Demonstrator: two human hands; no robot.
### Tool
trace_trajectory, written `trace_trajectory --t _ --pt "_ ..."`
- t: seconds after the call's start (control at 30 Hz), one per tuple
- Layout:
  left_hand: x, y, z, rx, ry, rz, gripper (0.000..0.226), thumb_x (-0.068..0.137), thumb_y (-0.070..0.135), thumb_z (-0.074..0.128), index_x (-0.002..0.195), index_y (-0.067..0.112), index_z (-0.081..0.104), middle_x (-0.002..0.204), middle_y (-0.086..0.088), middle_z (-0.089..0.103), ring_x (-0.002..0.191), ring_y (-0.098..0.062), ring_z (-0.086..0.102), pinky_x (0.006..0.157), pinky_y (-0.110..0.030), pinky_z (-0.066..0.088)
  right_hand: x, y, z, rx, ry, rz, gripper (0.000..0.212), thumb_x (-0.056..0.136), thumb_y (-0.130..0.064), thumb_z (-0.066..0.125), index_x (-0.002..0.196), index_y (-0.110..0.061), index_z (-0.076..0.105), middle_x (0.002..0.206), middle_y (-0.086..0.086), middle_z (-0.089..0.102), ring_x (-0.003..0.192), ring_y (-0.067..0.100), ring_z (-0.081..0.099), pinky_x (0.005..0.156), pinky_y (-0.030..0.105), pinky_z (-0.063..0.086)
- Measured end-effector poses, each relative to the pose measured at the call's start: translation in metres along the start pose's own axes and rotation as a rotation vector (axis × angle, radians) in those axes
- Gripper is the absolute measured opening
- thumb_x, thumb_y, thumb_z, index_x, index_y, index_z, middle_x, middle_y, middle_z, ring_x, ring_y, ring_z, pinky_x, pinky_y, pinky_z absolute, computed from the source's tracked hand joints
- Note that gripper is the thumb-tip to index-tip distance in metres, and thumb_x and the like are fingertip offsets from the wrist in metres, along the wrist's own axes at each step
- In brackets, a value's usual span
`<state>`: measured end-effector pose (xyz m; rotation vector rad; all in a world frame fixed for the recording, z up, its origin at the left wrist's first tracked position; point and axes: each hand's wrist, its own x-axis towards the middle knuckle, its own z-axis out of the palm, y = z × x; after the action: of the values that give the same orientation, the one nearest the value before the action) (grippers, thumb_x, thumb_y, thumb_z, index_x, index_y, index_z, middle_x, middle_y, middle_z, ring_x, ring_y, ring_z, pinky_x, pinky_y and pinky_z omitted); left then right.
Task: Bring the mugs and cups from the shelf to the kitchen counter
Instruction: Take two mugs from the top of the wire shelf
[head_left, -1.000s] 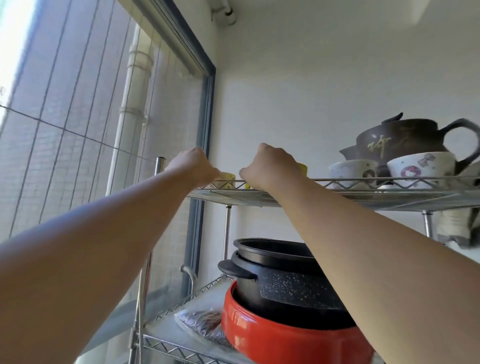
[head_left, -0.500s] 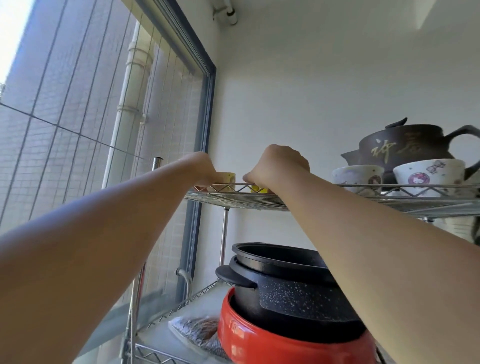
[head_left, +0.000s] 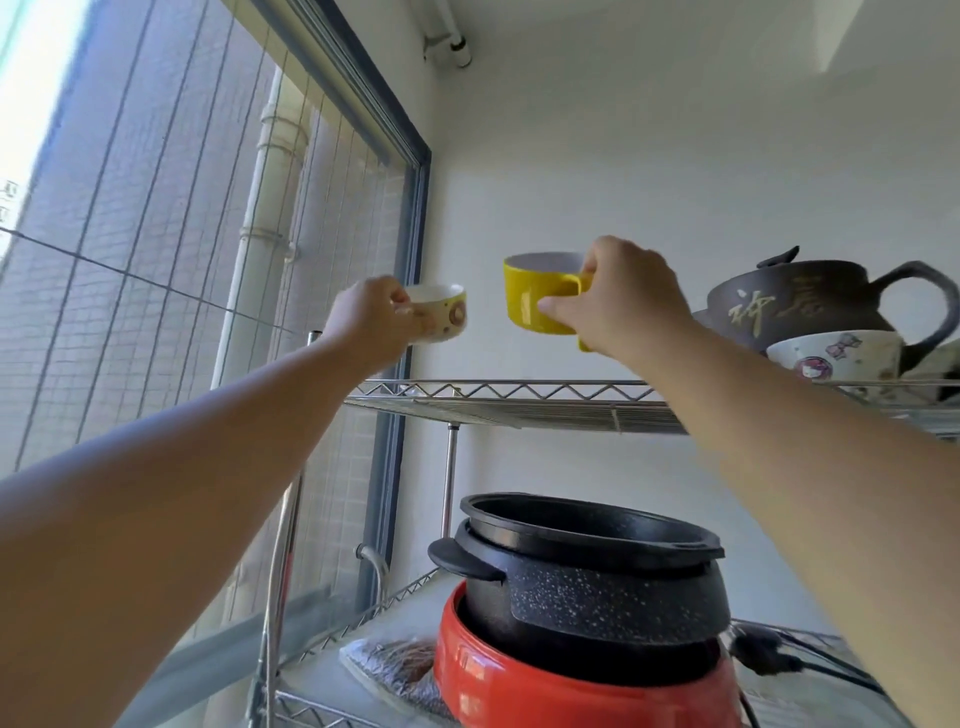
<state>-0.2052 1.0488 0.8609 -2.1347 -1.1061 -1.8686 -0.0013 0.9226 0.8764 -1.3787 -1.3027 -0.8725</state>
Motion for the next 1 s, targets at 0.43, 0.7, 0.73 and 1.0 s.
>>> trace_trajectory --t 0.43,0.7,0.73,1.0 --pt "-0.155 -0.005 -0.052 -0.332 -0.056 0.156 0.022 0.071 0.053 0.071 0.079 0.038 0.057 0.075 0.015 0.073 0.063 -0.003 0.069 0.050 -0.022 0.054 -0.144 0.004 -0.086 0.124 -0.001 -0.043 0.044 0.064 -0.056 0.073 0.086 -0.023 0.056 0.074 -0.002 0.063 0.066 0.023 0.065 0.054 0.030 0.050" --pt "-0.321 -0.045 -0.012 -0.636 -0.324 -0.025 0.027 0.063 0.044 0.080 0.080 0.032 0.062 0.079 0.008 0.074 0.065 -0.013 0.074 0.055 -0.040 0.062 -0.331 0.026 -0.115 -0.001 -0.177 0.124 0.042 0.065 -0.057 0.073 0.083 -0.023 0.054 0.057 -0.006 0.059 0.048 0.016 0.058 0.047 0.037 0.052" --pt "-0.342 -0.046 -0.006 -0.683 -0.353 -0.043 0.027 0.062 0.043 0.081 0.079 0.033 0.062 0.076 0.009 0.073 0.064 -0.010 0.072 0.054 -0.034 0.062 -0.352 0.029 -0.119 -0.016 -0.204 0.154 0.043 0.065 -0.057 0.072 0.083 -0.023 0.054 0.057 -0.006 0.059 0.048 0.016 0.057 0.048 0.037 0.052" --pt "-0.485 -0.042 0.028 -0.786 -0.674 -0.124 0.035 0.063 0.061 0.076 0.081 0.036 0.060 0.075 0.000 0.068 0.062 -0.020 0.071 0.053 -0.043 0.060 -0.501 0.035 -0.163 -0.118 -0.372 0.467 0.037 0.062 -0.058 0.073 0.081 -0.035 0.050 0.054 -0.009 0.060 0.053 0.003 0.054 0.051 0.008 0.038"
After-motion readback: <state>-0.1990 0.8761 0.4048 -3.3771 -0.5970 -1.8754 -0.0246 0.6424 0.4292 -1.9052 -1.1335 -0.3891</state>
